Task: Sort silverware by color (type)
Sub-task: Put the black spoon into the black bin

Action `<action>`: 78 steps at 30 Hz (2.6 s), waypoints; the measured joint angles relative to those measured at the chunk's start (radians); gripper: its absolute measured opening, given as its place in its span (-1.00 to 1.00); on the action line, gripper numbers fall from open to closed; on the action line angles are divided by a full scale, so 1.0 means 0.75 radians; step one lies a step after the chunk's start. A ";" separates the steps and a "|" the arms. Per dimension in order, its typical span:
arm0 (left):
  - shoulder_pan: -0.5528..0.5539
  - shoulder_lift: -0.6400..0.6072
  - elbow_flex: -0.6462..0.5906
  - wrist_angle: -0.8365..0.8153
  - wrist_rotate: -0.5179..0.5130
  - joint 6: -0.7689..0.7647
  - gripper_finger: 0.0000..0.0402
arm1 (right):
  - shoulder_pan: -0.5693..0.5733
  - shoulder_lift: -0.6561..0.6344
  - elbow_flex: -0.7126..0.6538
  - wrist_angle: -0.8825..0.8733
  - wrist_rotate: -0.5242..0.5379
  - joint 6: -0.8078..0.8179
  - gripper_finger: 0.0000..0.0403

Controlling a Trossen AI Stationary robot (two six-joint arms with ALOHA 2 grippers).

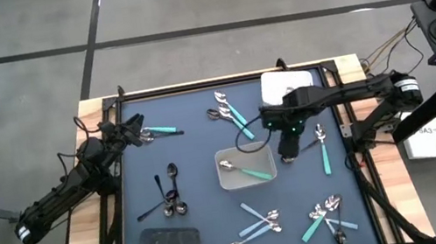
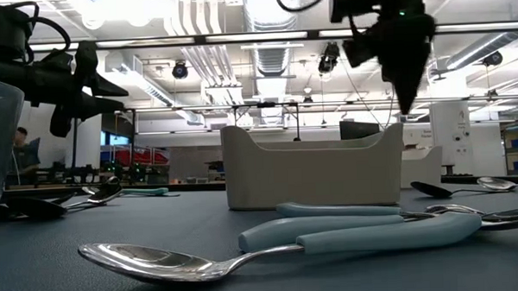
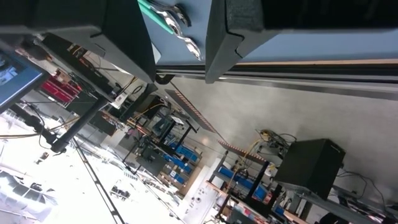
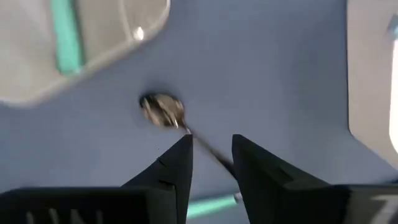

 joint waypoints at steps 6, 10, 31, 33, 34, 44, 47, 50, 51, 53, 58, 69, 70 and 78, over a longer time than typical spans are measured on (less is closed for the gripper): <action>0.000 0.000 0.000 0.000 0.000 0.000 -0.39 | 0.001 0.001 -0.115 0.028 -0.001 -0.121 -0.50; 0.000 0.000 0.000 0.001 0.000 0.000 -0.39 | 0.001 0.001 -0.241 0.113 -0.036 -0.193 -0.48; 0.000 0.000 0.000 0.000 0.000 0.000 -0.39 | 0.001 0.002 -0.561 0.472 -0.127 -0.312 -0.43; 0.000 0.000 0.000 0.000 0.000 0.000 -0.39 | 0.001 0.002 -0.574 0.507 -0.130 -0.308 -0.43; 0.000 0.000 0.000 0.000 0.000 0.000 -0.39 | 0.001 0.002 -0.581 0.519 -0.130 -0.309 -0.43; 0.000 0.000 0.000 0.000 0.000 0.000 -0.39 | 0.001 -0.002 -0.676 0.663 -0.125 -0.334 -0.44; 0.000 0.000 0.000 0.000 0.000 0.000 -0.39 | 0.001 -0.003 -0.684 0.674 -0.123 -0.316 -0.47; 0.000 0.000 0.000 0.000 0.000 0.000 -0.39 | 0.001 -0.003 -0.684 0.675 -0.115 -0.310 -0.59; 0.000 0.000 0.000 0.000 0.000 0.000 -0.39 | 0.001 -0.002 -0.685 0.675 -0.113 -0.310 -0.65; 0.000 0.000 0.000 0.000 0.000 0.000 -0.39 | 0.000 -0.002 -0.685 0.676 -0.109 -0.310 -0.78; 0.000 0.000 0.000 0.000 0.000 0.000 -0.39 | -0.001 -0.001 -0.685 0.678 -0.114 -0.297 -0.94; 0.000 0.000 0.000 0.000 0.000 0.000 -0.39 | -0.001 -0.009 -0.675 0.672 -0.121 -0.210 -0.95; 0.000 0.000 0.000 0.000 0.001 0.000 -0.39 | -0.001 -0.011 -0.668 0.669 -0.124 -0.196 -0.95; 0.001 0.000 0.000 0.002 -0.025 0.000 -0.39 | 0.001 -0.052 -0.596 0.698 -0.141 -0.115 -0.95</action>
